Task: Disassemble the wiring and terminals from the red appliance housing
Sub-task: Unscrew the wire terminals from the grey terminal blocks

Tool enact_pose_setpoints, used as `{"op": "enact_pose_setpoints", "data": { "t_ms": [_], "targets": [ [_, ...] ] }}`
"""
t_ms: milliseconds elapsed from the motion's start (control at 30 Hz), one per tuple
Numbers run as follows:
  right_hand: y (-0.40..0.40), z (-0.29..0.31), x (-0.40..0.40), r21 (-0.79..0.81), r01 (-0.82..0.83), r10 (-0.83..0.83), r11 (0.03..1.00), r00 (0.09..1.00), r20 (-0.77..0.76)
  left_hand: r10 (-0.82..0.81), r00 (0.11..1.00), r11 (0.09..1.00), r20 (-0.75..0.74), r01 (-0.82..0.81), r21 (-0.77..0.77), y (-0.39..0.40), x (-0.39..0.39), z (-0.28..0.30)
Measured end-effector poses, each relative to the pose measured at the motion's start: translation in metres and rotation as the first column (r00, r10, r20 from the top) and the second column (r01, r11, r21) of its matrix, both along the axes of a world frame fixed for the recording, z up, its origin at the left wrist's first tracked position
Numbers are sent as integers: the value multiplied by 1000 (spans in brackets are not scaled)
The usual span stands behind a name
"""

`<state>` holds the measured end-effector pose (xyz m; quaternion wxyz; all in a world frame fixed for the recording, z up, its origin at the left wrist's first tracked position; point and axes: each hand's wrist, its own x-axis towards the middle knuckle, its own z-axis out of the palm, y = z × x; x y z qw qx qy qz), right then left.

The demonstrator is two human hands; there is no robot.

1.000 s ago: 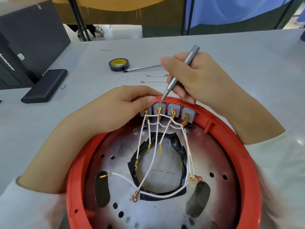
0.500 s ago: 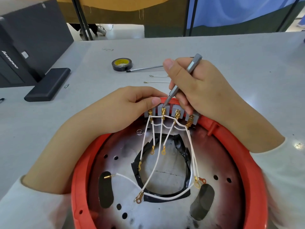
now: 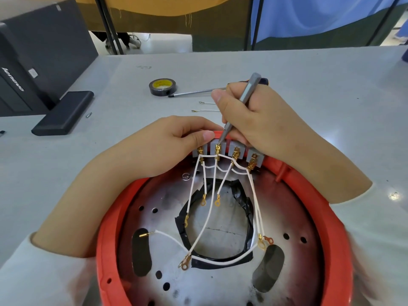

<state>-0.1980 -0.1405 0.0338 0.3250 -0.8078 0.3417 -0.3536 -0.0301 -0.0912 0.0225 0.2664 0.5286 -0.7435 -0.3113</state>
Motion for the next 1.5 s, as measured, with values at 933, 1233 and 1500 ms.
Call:
{"op": "enact_pose_setpoints", "data": {
  "t_ms": [933, 1233, 1500],
  "targets": [
    [4, -2, -2, 10, 2, -3, 1000, 998, 61, -4, 1000, 1000, -3, 4, 11, -1, 2, 0],
    [-2, 3, -1, 163, 10, -17, 987, 999, 46, -11, 1000, 1000, -14, 11, 13, -1, 2, 0],
    [-13, 8, 5, 294, 81, -59, 952, 995, -85, -4, 1000, 1000, -18, 4, 21, -1, 2, 0]
  ]
}}
